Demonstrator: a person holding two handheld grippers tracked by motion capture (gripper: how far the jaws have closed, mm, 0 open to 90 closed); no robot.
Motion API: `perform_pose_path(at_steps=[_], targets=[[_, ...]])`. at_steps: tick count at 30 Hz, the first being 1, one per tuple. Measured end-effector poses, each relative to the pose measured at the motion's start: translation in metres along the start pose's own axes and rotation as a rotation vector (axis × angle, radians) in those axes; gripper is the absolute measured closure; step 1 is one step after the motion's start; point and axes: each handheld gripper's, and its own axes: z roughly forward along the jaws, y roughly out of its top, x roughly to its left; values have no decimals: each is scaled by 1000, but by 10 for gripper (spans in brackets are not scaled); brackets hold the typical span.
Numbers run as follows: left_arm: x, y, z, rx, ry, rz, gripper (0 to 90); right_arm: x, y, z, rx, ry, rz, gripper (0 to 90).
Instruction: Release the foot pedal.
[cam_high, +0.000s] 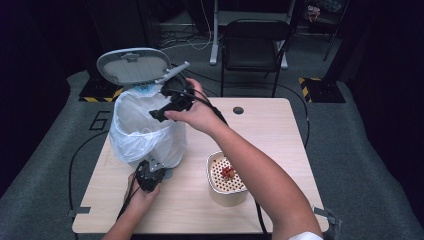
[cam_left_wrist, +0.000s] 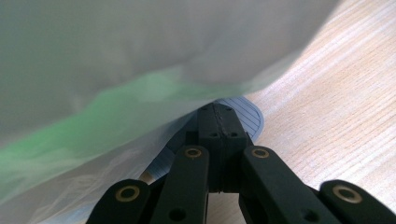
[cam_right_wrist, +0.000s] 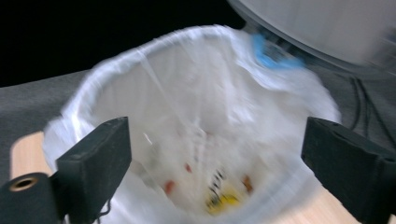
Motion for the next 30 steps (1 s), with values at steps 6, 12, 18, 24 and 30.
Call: perform_pose_path(at_steps=[6, 12, 18, 24, 30], targets=[[2, -1, -1, -12, -6, -33, 837, -22, -34, -31, 17, -62, -7, 146], [2, -2, -7, -43, -70, -60, 702, -39, -69, -65, 22, -110, 43, 187], [-6, 3, -21, -77, -102, -16, 636, -46, -105, -89, 48, -167, 54, 197], [-16, 2, -26, -83, -141, -56, 570, -43, -141, -105, 54, -190, 63, 204], [-13, 5, -37, -72, -195, -83, 510, -39, -190, -129, 40, -219, 109, 202]])
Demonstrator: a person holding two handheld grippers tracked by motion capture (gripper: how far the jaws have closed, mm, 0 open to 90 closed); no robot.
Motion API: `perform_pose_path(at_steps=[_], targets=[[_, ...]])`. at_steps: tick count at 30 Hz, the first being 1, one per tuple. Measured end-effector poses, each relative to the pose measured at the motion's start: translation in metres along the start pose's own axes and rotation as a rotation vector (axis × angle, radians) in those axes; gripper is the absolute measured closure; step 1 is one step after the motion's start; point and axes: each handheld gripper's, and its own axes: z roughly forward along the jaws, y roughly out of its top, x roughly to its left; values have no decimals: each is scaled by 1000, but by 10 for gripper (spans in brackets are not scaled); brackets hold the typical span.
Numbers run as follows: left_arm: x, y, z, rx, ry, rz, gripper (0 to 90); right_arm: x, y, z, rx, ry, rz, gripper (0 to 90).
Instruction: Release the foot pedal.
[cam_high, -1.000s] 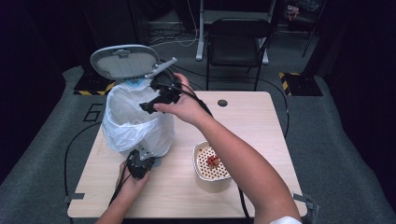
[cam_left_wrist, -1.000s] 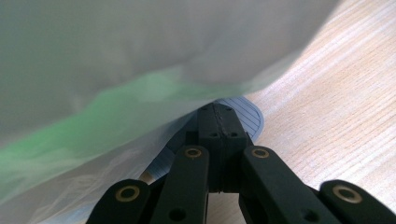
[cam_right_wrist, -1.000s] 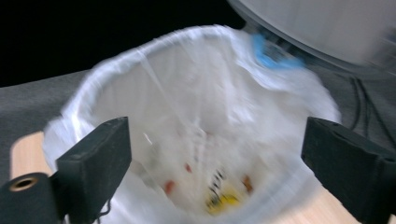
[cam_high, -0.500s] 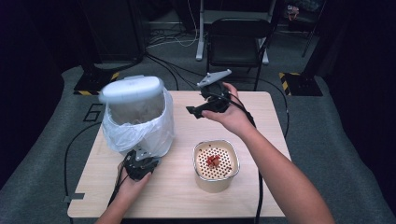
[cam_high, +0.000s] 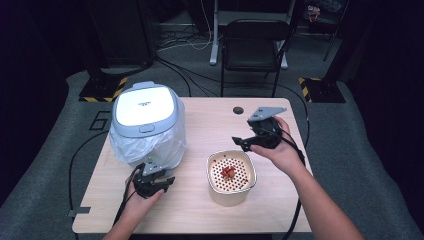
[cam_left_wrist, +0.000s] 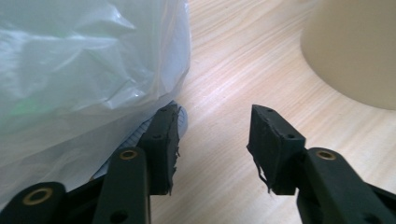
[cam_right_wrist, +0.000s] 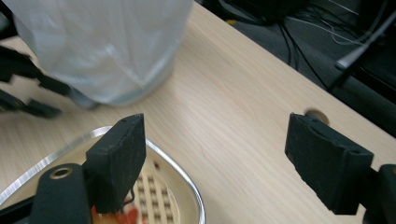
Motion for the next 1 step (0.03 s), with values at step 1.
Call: perform_pose_path(at_steps=[1], targets=[[0, 1, -2, 0, -4, -7, 502, -1, -7, -3, 4, -8, 0, 202]])
